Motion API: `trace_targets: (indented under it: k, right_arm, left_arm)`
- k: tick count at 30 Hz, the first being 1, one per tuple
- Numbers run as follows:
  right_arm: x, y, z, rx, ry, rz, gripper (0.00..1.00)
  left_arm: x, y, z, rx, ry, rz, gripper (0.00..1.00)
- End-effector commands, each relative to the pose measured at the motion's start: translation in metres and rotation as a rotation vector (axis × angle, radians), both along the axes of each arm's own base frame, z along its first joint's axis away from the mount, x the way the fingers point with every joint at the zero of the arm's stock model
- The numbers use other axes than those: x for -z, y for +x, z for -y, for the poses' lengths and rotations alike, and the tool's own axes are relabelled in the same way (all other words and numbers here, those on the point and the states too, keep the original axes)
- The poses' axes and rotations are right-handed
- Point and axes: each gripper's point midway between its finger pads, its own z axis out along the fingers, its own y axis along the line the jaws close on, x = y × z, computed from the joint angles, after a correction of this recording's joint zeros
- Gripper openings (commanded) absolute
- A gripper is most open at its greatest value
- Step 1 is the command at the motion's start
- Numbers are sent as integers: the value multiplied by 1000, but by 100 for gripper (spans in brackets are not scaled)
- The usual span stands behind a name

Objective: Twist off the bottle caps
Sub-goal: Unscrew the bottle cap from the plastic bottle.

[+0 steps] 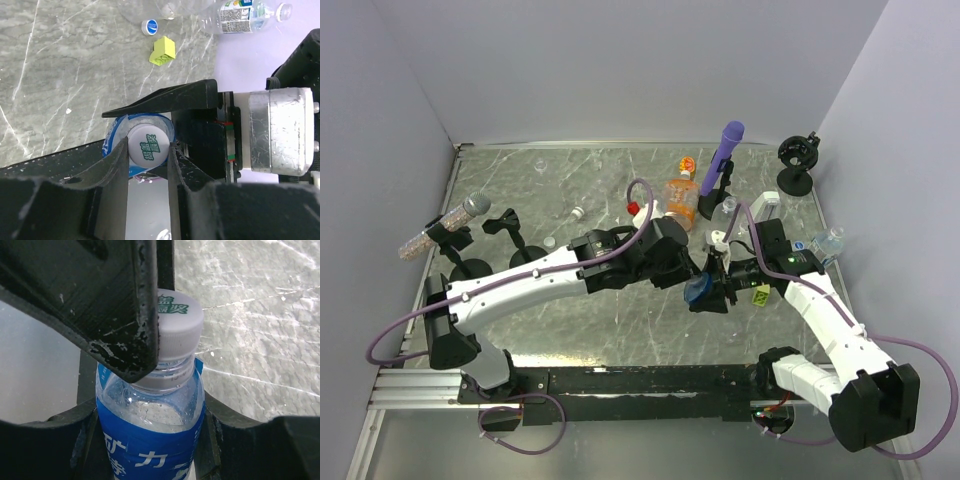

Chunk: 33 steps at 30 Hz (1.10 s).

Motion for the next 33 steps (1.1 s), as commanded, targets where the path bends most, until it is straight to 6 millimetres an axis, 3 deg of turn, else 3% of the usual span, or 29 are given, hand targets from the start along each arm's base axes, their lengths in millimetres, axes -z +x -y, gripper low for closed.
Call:
trace_targets:
  k: [1, 2, 4, 8, 13, 16, 21, 27, 33]
  right_arm:
    - [-15, 10, -6, -27, 48, 114, 13]
    - [-15, 10, -6, -29, 48, 116, 13]
    - [-15, 9, -6, -32, 50, 113, 13]
    - [-16, 9, -7, -36, 52, 112, 13]
    - [-17, 7, -7, -45, 59, 112, 13]
    - [-17, 3, -7, -61, 65, 114, 13]
    - [-18, -5, -8, -101, 86, 133, 13]
    - [-15, -9, -8, -123, 92, 126, 14]
    - [-15, -9, -9, -125, 90, 120, 14]
  left_arm:
    - [-42, -20, 23, 51, -178, -28, 37]
    - [-44, -22, 20, 58, -182, -14, 58]
    - [-54, -26, 8, 86, -202, 30, 75]
    - [-39, -38, -21, 147, -177, 83, 88]
    - [-30, -52, -54, 409, -128, 336, 98]
    - [-24, -53, -73, 629, -85, 576, 99]
    - [-42, -53, -78, 896, -261, 835, 97]
    - [-36, -38, -55, 1084, -243, 999, 99]
    - [-32, -22, -32, 1167, -244, 1044, 93]
